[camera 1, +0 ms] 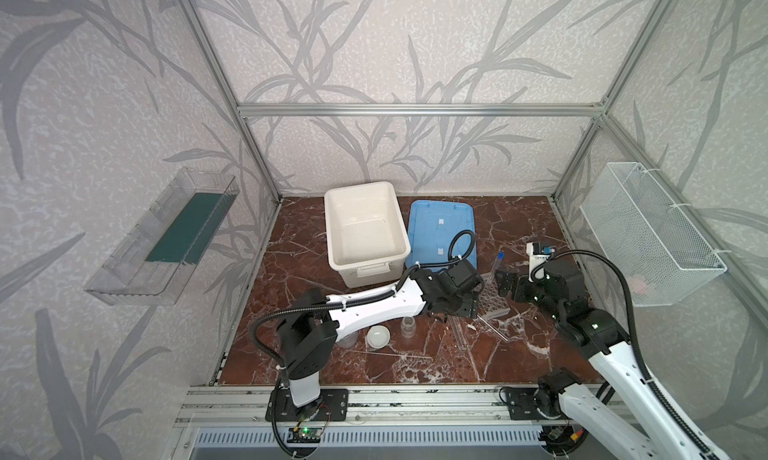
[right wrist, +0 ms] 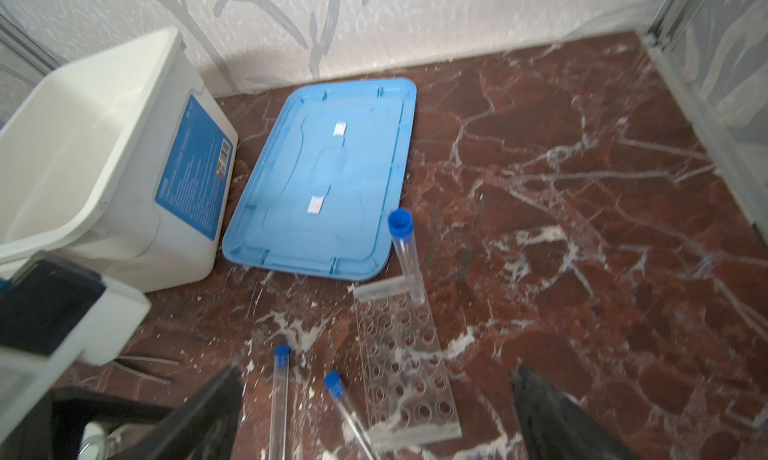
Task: Organize the chemistry lab equipment
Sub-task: 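Lower the tube toward the clear rack with the right gripper while the left reaches down, then grasp a second blue-capped tube with the left gripper and lift it upright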
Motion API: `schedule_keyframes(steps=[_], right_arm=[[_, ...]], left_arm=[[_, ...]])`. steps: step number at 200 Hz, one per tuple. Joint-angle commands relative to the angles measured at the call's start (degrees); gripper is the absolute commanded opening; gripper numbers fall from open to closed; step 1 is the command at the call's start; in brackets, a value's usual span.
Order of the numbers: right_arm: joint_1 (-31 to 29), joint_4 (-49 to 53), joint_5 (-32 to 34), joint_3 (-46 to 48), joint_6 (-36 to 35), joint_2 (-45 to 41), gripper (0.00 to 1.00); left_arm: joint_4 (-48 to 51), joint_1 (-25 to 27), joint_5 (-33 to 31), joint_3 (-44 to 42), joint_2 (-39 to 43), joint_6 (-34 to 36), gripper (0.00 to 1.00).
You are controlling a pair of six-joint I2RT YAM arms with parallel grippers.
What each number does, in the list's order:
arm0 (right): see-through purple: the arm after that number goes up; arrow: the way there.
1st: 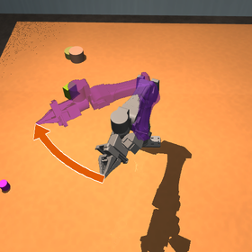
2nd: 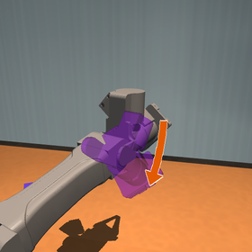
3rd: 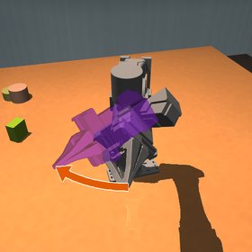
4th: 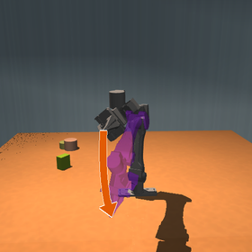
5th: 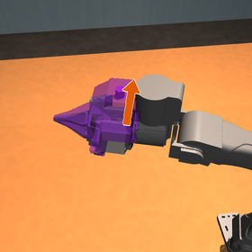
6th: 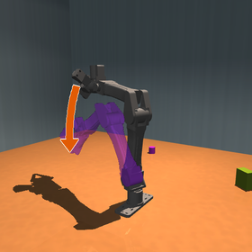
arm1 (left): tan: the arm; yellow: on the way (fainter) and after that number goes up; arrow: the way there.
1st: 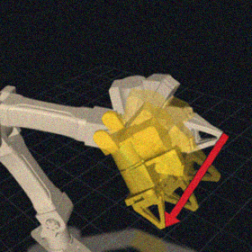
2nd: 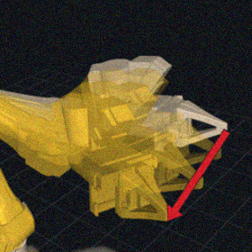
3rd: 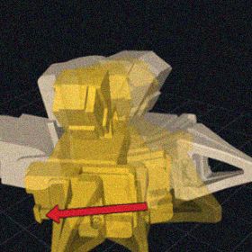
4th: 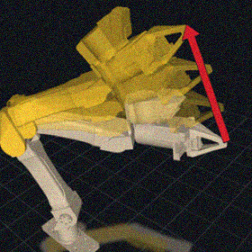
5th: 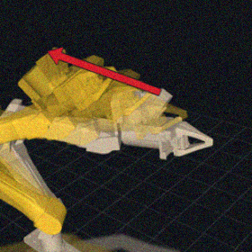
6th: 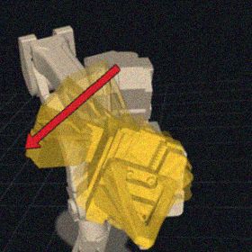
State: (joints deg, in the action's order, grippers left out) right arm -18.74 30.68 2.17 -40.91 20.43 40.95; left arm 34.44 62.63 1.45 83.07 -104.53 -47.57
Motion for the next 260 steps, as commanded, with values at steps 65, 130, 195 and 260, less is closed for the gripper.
schedule_keyframes(steps=[65, 130, 195, 260], right_arm=[[0.2, 14.4, -3.5, 0.7, 5.6, -6.8, 0.99], [0.2, 14.1, -3.7, 1.4, 5.6, -9.0, 0.99], [0.2, 13.8, -4.5, 1.6, 5.5, -9.4, 0.99], [0.2, 13.7, -4.2, 1.8, 5.5, -10.0, 0.99]], left_arm=[[7.9, 1.3, 1.7, 3.5, -8.3, -0.4, 0.66], [9.6, 3.4, -0.4, 4.9, -13.6, -0.4, 0.54], [11.9, 3.4, -1.4, 6.6, -15.4, 0.4, 0.41], [12.9, 3.4, -0.7, 7.7, -16.8, 1.0, 0.36]])
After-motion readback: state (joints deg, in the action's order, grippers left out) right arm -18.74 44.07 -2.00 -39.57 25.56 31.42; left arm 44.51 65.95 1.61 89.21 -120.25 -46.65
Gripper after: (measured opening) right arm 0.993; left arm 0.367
